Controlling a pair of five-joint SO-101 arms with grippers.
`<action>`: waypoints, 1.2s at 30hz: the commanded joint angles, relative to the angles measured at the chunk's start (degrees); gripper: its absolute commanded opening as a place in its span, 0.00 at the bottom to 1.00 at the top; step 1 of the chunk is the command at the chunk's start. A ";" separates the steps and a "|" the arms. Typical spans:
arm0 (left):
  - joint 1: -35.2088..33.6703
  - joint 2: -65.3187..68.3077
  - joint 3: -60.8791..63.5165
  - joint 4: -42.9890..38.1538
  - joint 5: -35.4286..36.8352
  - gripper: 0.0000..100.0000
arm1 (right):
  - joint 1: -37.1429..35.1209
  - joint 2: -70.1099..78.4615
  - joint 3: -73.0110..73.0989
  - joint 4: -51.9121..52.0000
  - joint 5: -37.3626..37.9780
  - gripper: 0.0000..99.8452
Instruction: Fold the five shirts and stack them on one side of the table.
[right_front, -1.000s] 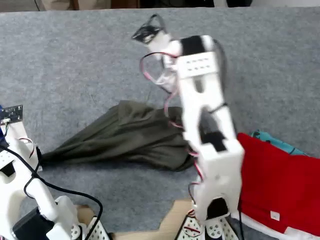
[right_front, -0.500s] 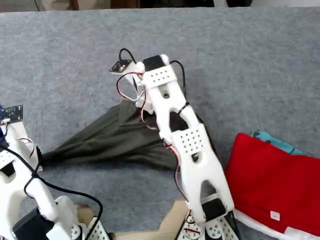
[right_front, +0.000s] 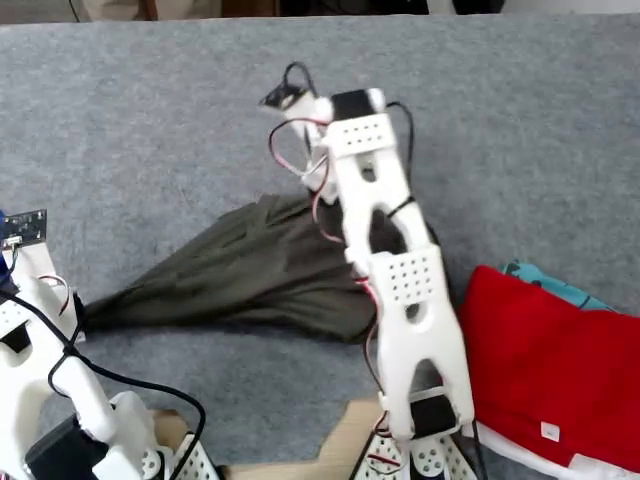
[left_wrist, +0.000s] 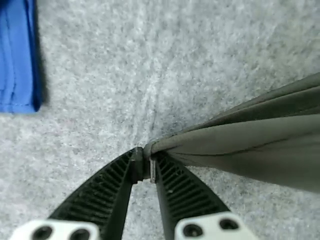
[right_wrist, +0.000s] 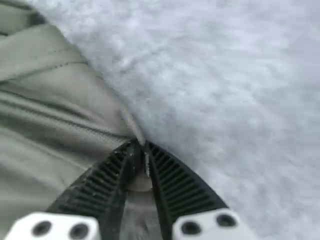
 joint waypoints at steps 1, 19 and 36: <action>0.97 -1.71 -0.18 -0.70 0.00 0.02 | 2.68 -8.22 -2.86 0.18 -0.26 0.00; 3.87 -2.24 4.92 -3.96 -0.26 0.02 | -1.45 -9.45 -1.36 1.41 9.41 0.01; 0.09 -5.41 4.40 4.84 -9.85 0.02 | -6.46 -44.62 51.82 -14.33 3.78 0.14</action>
